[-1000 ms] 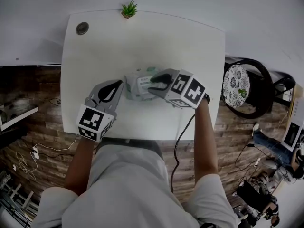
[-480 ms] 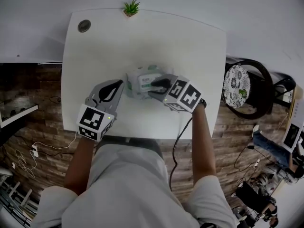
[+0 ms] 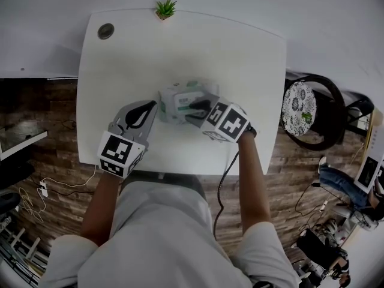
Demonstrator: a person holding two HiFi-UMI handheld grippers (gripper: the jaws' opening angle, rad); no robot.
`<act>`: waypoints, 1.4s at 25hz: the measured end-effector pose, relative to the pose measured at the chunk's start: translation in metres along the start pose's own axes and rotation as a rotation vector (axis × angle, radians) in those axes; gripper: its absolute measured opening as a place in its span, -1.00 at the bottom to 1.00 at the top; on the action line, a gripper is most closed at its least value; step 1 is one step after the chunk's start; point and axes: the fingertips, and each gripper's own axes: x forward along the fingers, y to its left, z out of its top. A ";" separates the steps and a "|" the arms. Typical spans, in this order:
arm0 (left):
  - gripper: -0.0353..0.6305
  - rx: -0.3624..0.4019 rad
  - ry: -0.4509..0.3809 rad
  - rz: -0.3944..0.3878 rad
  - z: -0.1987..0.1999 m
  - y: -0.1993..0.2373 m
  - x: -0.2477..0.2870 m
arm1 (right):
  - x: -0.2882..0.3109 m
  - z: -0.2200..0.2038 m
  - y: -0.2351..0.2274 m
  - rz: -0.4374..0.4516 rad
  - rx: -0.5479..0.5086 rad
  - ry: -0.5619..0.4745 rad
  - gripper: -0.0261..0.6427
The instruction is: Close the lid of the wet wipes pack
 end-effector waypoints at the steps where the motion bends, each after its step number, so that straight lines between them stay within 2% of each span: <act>1: -0.89 -0.001 -0.002 0.000 0.000 0.000 0.001 | 0.001 0.001 0.001 -0.005 -0.001 0.002 -0.52; 10: -0.89 -0.002 -0.006 -0.010 0.002 -0.002 0.002 | 0.005 0.001 0.001 -0.037 -0.006 0.020 -0.53; 17: -0.89 0.000 -0.012 -0.012 0.003 -0.001 -0.002 | 0.004 0.002 0.000 -0.081 0.018 -0.027 -0.53; 23: -0.89 0.014 -0.030 -0.021 0.011 -0.005 -0.007 | 0.001 0.004 0.001 -0.150 0.021 -0.072 -0.53; 35: -0.89 0.040 -0.080 -0.027 0.024 -0.006 -0.031 | -0.043 0.023 0.014 -0.343 0.062 -0.244 -0.57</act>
